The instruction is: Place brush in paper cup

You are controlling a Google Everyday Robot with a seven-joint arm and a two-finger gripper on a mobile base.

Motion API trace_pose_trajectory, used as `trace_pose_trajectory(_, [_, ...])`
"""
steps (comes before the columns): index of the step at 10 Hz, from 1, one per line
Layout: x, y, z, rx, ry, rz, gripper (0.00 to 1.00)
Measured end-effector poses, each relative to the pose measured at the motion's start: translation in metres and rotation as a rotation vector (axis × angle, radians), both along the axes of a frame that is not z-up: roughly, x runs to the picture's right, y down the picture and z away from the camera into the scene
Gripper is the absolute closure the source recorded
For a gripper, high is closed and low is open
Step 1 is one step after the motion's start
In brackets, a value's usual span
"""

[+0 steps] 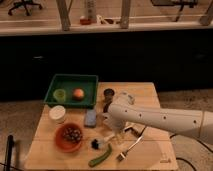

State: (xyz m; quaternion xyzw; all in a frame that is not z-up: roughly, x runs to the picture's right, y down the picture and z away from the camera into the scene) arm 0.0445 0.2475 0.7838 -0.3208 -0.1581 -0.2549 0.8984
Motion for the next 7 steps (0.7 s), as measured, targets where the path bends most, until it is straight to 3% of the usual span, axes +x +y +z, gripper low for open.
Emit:
trace_pose_trajectory(3, [0.002,0.018,0.019,-0.024,-0.009,0.002,0.21])
trace_pose_trajectory(7, [0.003,0.024,0.033,-0.033,-0.020,0.001,0.58])
